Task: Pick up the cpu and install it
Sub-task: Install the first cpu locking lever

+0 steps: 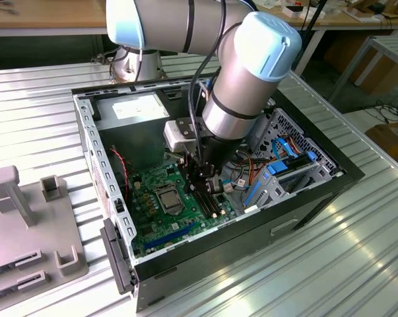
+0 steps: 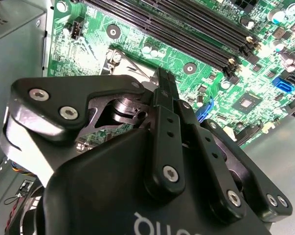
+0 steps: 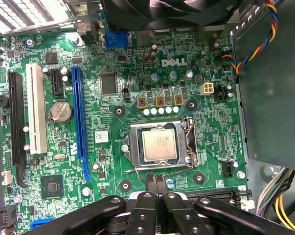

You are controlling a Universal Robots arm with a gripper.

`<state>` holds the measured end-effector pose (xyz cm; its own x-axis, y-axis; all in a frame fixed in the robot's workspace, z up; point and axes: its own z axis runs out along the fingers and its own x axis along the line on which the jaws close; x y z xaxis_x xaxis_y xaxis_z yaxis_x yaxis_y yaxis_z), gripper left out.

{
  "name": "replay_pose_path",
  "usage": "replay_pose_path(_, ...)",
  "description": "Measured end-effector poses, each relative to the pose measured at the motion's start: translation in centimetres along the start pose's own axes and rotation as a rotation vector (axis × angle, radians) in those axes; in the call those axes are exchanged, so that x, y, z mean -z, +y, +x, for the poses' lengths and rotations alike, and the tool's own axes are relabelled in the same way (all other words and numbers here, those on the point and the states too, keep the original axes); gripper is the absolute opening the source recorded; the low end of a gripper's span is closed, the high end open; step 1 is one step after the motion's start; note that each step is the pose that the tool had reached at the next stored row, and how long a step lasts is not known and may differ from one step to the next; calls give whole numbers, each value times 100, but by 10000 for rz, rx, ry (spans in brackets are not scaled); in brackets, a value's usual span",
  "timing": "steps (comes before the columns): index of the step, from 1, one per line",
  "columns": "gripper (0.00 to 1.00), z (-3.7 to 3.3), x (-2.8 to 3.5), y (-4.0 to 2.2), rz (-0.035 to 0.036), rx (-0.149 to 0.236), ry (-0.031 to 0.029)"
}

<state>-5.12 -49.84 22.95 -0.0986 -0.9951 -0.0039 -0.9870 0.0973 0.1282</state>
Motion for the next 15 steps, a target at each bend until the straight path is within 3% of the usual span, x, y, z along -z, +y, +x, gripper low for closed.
replay_pose_path(1, 11, 0, -6, 0, 62, 62, 3)
replay_pose_path(6, 11, 2, -24, 24, 235, 255, 8)
replay_pose_path(14, 11, 8, -48, 73, 423, 517, 22)
replay_pose_path(15, 11, 9, -93, 77, 547, 679, 31)
